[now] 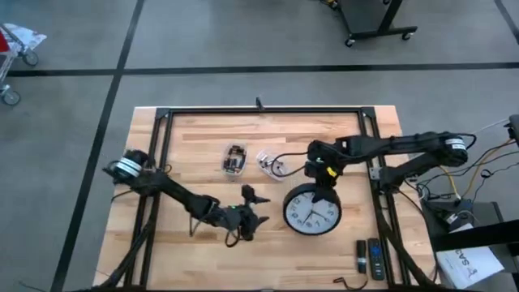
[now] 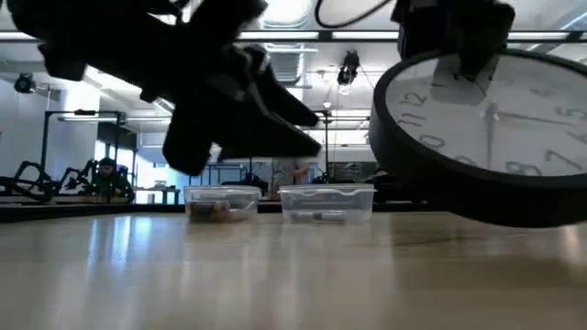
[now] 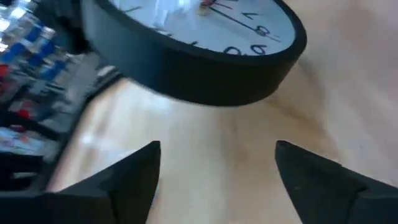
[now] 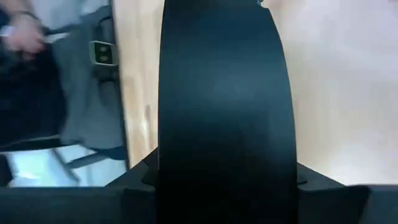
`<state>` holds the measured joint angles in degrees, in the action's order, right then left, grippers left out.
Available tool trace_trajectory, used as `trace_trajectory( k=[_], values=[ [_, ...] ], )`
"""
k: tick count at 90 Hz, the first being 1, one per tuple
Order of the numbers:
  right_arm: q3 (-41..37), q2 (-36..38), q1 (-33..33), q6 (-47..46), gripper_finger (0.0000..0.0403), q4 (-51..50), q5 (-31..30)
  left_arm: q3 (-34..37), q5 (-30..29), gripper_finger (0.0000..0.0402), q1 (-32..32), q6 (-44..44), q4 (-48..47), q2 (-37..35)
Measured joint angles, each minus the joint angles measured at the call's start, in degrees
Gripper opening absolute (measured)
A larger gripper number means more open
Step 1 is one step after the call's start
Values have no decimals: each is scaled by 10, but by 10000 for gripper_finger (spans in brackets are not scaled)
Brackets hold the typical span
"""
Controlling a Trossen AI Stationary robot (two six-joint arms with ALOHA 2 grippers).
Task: Insert battery
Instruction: Insert the silver battery into the clock's battery compartment
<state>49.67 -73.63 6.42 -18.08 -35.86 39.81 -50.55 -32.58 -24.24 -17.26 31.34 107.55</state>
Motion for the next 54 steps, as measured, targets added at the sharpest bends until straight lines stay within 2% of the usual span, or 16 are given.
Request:
trace_trajectory(
  k=[21, 31, 42, 54],
  values=[
    [-51, -13, 0, 2, 136, 103, 24, -23, 101, 310, 15, 102, -9, 34],
    [-51, -38, 0, 9, 138, 134, 40, -23, 110, 310, 16, 108, -6, 42],
    [-51, -79, 0, 14, 136, 169, 96, -22, 111, 310, 20, 115, -21, 47],
    [-51, -115, 0, 17, 136, 209, 124, -17, 111, 310, 28, 127, -28, 56]
  ],
)
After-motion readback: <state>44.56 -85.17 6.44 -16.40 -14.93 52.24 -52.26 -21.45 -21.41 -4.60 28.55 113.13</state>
